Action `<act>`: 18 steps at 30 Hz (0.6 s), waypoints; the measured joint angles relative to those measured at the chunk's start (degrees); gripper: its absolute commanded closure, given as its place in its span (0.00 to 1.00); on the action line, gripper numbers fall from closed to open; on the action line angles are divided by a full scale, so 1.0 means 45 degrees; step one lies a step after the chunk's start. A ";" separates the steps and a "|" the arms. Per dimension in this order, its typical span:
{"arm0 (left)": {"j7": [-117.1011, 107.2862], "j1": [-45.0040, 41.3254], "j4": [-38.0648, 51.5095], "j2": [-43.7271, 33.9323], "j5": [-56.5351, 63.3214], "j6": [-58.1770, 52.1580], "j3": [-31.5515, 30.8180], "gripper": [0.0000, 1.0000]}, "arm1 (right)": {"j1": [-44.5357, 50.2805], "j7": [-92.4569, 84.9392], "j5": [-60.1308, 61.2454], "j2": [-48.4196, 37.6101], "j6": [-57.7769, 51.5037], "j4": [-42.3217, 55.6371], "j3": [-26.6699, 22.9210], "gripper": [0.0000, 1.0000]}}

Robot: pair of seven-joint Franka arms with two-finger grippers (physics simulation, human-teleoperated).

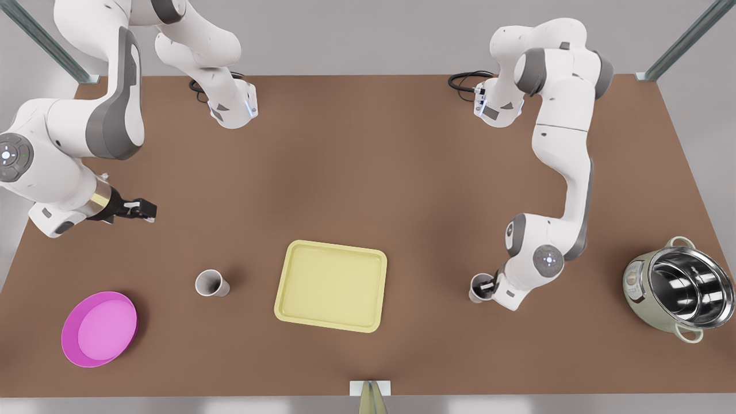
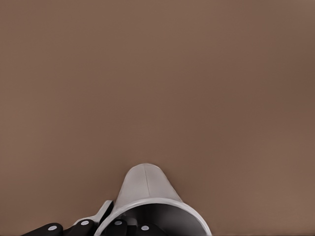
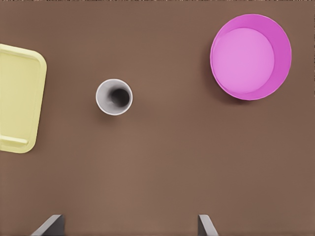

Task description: Use the left arm to pick up the white IKEA cup from the tray and place it on the middle-left position; use the right arm to pick up the white IKEA cup from the tray and place it on the middle-right position

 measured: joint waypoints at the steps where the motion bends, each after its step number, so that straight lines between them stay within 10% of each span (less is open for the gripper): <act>1: 0.0174 0.0000 -0.0025 0.0049 -0.0008 0.0026 -0.0012 0.96 | 0.0014 0.0018 -0.0003 0.0038 0.0000 0.0045 -0.0002 0.00; 2: 0.0339 -0.0001 -0.0038 0.0101 -0.0014 0.0049 -0.0025 0.94 | 0.0019 0.0034 -0.0006 0.0057 0.0001 0.0068 -0.0003 0.00; 3: 0.0509 -0.0001 -0.0045 0.0130 -0.0039 0.0069 -0.0032 0.58 | 0.0015 0.0048 -0.0008 0.0067 0.0001 0.0093 -0.0003 0.00; 4: 0.0727 0.0000 -0.0048 0.0145 -0.0140 0.0093 -0.0036 0.00 | 0.0007 0.0062 -0.0009 0.0072 0.0000 0.0112 -0.0004 0.00; 10: 0.2522 0.0003 0.0210 -0.0205 -0.0996 0.0108 0.0021 0.00 | 0.0037 0.0145 -0.0013 0.0095 0.0000 0.0131 0.0015 0.00; 15: 0.3122 0.0273 0.3081 -0.4083 0.0249 -0.3994 0.0337 0.00 | 0.0243 0.0255 -0.0028 0.0120 -0.0060 0.0113 0.0098 0.00; 18: 0.3424 0.0691 0.0485 -0.6256 0.0303 -0.5358 0.0326 0.00 | 0.0264 0.0346 -0.0024 0.0150 -0.0088 0.0119 0.0089 0.00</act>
